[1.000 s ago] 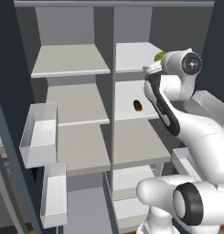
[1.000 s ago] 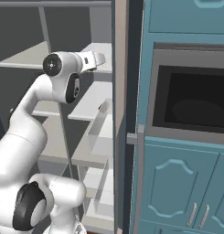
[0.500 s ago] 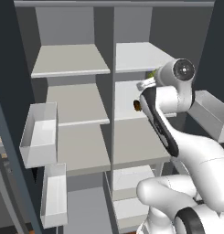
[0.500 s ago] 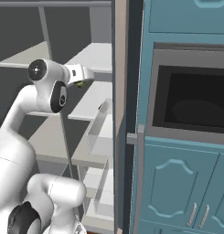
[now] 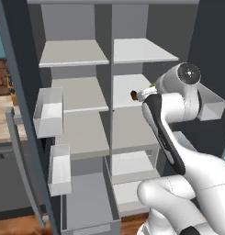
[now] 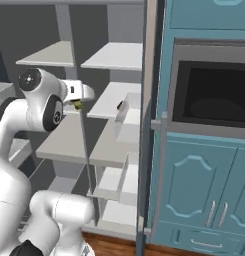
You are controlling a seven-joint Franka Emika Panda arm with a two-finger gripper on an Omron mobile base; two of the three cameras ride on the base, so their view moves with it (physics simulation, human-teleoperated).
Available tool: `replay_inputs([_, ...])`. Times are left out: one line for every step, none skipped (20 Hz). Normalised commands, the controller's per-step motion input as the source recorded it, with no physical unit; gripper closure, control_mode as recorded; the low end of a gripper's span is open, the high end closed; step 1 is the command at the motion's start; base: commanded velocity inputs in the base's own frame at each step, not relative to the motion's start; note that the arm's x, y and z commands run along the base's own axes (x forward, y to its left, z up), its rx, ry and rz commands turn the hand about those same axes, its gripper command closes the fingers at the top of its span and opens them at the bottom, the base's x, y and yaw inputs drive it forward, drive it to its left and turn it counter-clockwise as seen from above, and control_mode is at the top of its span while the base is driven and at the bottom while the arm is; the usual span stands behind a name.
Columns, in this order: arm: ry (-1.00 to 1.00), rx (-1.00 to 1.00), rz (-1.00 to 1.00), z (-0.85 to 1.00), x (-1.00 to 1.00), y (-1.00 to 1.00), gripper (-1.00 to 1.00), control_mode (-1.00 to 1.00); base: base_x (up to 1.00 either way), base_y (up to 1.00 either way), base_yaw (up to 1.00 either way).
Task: Take the broccoli and sweet potato from the fridge shelf and place them in the freezer drawer to begin freezing them.
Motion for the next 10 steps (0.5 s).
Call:
replay_inputs([0.00, 0.00, 0.00, 0.00, 0.00, 0.00, 1.00, 1.00, -0.72, 0.42, 0.01])
replay_inputs([0.00, 0.00, 0.00, 0.00, 0.00, 0.00, 1.00, 1.00, -0.69, 0.34, 0.02])
replay_inputs([0.00, 0.00, 0.00, 0.00, 0.00, 0.00, 1.00, 1.00, -0.69, 0.31, 0.03])
replay_inputs([0.00, 0.00, 0.00, 0.00, 0.00, 0.00, 1.00, 1.00, -0.64, 0.31, 0.03])
replay_inputs([0.00, 0.00, 0.00, 0.00, 0.00, 0.00, 1.00, 1.00, -0.62, 0.31, 0.03])
replay_inputs([0.00, 0.00, 0.00, 0.00, 0.00, 0.00, 1.00, 1.00, -0.54, 0.34, 0.03])
replay_inputs([0.00, 0.00, 0.00, 0.00, 0.00, 0.00, 1.00, 1.00, -0.54, 0.23, 0.03])
replay_inputs([0.00, 0.00, 0.00, 0.00, 0.00, 0.00, 1.00, 1.00, -0.31, 0.15, 0.04])
replay_inputs([0.00, 0.00, 0.00, 0.00, 0.00, 0.00, 1.00, 1.00, -0.28, 0.14, 0.05])
replay_inputs([0.00, 0.00, 0.00, 0.00, 0.00, 0.00, 1.00, 1.00, -0.21, 0.26, 0.05])
